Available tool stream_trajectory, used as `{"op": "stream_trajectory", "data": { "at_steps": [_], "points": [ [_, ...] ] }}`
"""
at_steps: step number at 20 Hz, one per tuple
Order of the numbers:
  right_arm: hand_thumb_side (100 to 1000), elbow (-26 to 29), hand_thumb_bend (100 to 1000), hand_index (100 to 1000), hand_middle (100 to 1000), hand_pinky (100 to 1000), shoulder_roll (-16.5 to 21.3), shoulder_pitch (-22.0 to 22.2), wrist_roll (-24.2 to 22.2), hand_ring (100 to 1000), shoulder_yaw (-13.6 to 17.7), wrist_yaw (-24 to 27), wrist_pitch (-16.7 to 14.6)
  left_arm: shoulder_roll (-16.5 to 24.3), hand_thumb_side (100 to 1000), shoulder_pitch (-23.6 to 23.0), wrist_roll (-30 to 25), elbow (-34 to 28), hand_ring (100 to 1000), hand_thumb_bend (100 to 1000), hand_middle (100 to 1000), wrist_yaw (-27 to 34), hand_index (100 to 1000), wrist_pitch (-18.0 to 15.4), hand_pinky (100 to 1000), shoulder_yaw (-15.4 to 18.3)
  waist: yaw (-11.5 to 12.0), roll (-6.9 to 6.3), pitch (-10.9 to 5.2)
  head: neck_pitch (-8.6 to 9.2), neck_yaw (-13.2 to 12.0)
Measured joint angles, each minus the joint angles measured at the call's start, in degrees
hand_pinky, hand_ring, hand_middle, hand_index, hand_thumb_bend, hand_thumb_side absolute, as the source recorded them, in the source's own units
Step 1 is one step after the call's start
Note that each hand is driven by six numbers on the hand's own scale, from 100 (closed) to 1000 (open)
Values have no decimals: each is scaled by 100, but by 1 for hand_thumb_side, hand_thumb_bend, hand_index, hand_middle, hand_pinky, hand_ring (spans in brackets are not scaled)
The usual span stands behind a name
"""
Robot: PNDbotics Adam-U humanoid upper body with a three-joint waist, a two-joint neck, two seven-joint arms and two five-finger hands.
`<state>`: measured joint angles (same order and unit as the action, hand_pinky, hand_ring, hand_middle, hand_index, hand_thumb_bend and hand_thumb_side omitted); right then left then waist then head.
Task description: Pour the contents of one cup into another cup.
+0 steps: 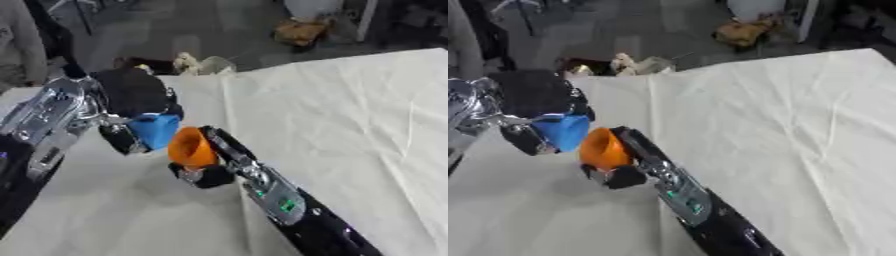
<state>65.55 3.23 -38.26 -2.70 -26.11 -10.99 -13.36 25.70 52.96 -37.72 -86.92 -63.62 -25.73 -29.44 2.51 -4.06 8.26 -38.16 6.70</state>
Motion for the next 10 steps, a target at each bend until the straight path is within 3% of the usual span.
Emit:
{"op": "stream_trajectory", "data": {
  "at_steps": [10],
  "points": [
    [222,11,100,470,316,611,0,-2,0,386,0,14,3,-6,207,0,27,17,265,100,292,-108,806,-27,100,-57,-7,0,0,0,0]
  ]
}}
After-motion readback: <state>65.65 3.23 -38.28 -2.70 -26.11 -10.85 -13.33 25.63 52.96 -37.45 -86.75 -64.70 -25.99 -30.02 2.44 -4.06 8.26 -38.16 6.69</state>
